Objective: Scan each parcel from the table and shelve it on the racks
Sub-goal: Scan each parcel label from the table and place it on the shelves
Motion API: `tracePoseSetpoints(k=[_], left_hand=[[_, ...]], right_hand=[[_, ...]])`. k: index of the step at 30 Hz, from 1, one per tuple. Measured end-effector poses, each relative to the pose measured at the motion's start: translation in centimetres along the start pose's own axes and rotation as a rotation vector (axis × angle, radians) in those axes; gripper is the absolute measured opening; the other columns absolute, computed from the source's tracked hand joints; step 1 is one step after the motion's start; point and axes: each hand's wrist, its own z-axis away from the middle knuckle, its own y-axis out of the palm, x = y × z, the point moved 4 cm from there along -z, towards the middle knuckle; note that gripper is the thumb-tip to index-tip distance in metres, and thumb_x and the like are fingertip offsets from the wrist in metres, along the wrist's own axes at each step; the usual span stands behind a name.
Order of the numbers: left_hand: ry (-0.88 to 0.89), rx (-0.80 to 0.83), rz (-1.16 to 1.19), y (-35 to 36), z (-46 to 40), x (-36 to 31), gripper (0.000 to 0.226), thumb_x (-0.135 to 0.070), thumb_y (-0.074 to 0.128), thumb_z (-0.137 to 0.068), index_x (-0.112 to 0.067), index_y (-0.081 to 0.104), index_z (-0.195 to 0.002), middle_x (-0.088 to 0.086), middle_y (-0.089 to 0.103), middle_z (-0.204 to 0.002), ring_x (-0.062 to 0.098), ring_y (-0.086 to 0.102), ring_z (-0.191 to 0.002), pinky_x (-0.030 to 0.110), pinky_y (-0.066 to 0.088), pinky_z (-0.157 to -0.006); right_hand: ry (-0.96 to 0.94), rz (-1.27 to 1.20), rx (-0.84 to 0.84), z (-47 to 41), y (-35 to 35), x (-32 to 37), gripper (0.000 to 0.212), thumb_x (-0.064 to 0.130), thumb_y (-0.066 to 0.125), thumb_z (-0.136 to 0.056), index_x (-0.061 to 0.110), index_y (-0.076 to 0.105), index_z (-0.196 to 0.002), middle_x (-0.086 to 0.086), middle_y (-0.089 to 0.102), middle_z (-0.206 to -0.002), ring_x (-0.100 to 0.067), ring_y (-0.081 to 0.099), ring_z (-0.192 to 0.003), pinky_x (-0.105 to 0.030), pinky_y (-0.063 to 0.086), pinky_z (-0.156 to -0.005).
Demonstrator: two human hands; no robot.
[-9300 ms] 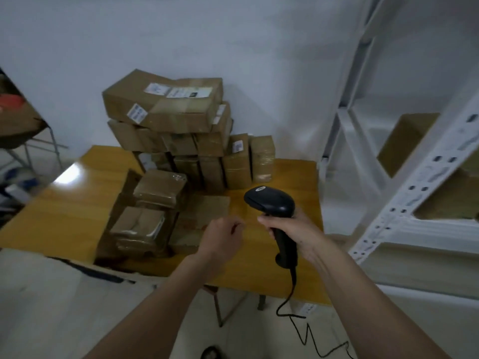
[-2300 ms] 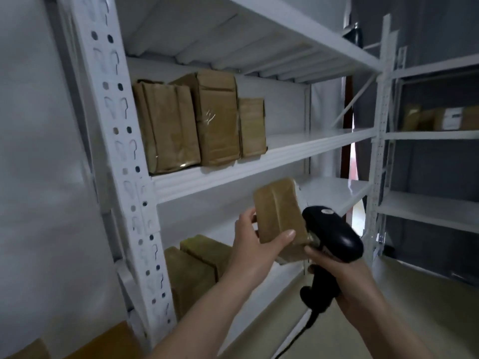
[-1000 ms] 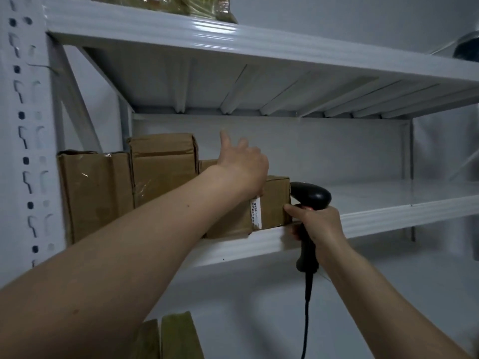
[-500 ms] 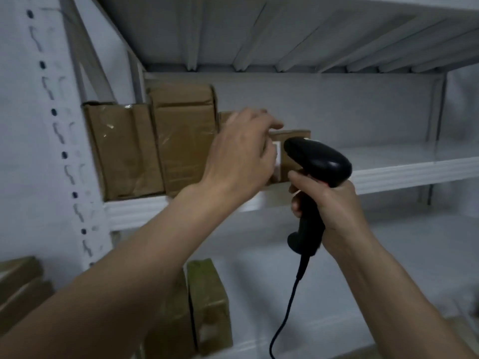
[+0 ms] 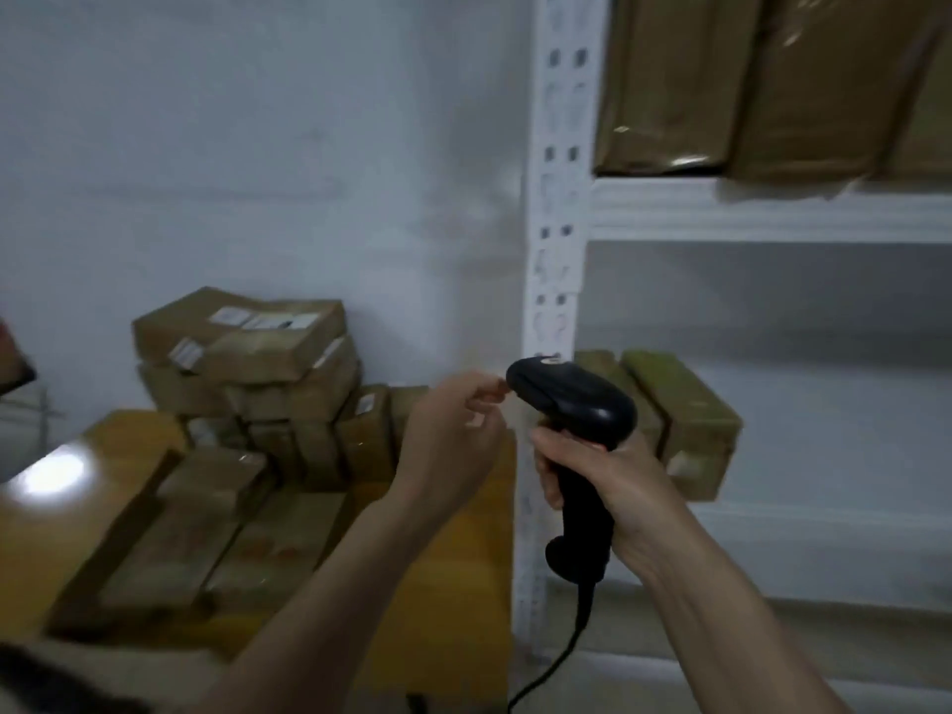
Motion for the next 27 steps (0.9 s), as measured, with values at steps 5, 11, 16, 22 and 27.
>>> tracePoseSetpoints(k=[5, 11, 16, 22, 27], left_hand=[[-0.234, 0.213, -0.137, -3.8, 5.3, 9.9, 0.025, -0.016, 0.058, -0.094, -0.017, 0.066, -0.118, 0.001, 0.064, -0.116, 0.015, 0.059, -0.104, 0.033, 0.05, -0.09], [-0.47, 0.437, -0.306, -8.6, 11.5, 21.2, 0.038, -0.034, 0.063, -0.09, -0.03, 0.058, -0.128, -0.008, 0.056, -0.128, 0.01, 0.053, -0.114, 0.021, 0.039, -0.087], [-0.653, 0.438, -0.285, -11.5, 14.1, 27.5, 0.052, -0.038, 0.067, -0.085, -0.031, 0.053, -0.135, -0.004, 0.05, -0.135, 0.015, 0.049, -0.121, 0.023, 0.035, -0.088], [-0.738, 0.471, -0.239, -12.7, 13.6, 31.7, 0.067, -0.035, 0.067, -0.086, -0.032, 0.035, -0.145, 0.001, 0.036, -0.143, 0.021, 0.037, -0.132, 0.035, 0.037, -0.107], [-0.813, 0.51, -0.265, -14.0, 12.4, 35.3, 0.073, -0.034, 0.067, -0.086, -0.027, 0.029, -0.147, 0.004, 0.03, -0.146, 0.027, 0.03, -0.137, 0.041, 0.034, -0.112]], right_hand=[[0.152, 0.03, 0.042, -1.4, 7.9, -6.7, 0.013, 0.013, 0.08, -0.077, 0.016, 0.072, -0.066, -0.009, 0.061, -0.062, -0.019, 0.057, -0.051, -0.027, 0.047, -0.05], [0.298, 0.032, 0.04, -2.9, 15.2, -13.4, 0.009, 0.014, 0.08, -0.077, 0.011, 0.072, -0.074, -0.007, 0.064, -0.063, -0.017, 0.059, -0.053, -0.029, 0.048, -0.053], [0.413, 0.053, 0.014, -3.0, 19.4, -17.5, 0.01, 0.014, 0.079, -0.078, 0.009, 0.07, -0.077, -0.004, 0.064, -0.061, -0.018, 0.06, -0.055, -0.032, 0.05, -0.059], [0.475, 0.091, -0.002, -4.9, 21.6, -20.2, 0.014, 0.014, 0.08, -0.077, 0.006, 0.071, -0.084, -0.003, 0.065, -0.061, -0.016, 0.06, -0.054, -0.03, 0.05, -0.055], [0.539, 0.082, -0.004, -8.6, 23.4, -23.1, 0.013, 0.015, 0.081, -0.076, 0.008, 0.071, -0.08, -0.004, 0.065, -0.061, -0.016, 0.06, -0.052, -0.028, 0.05, -0.051]])
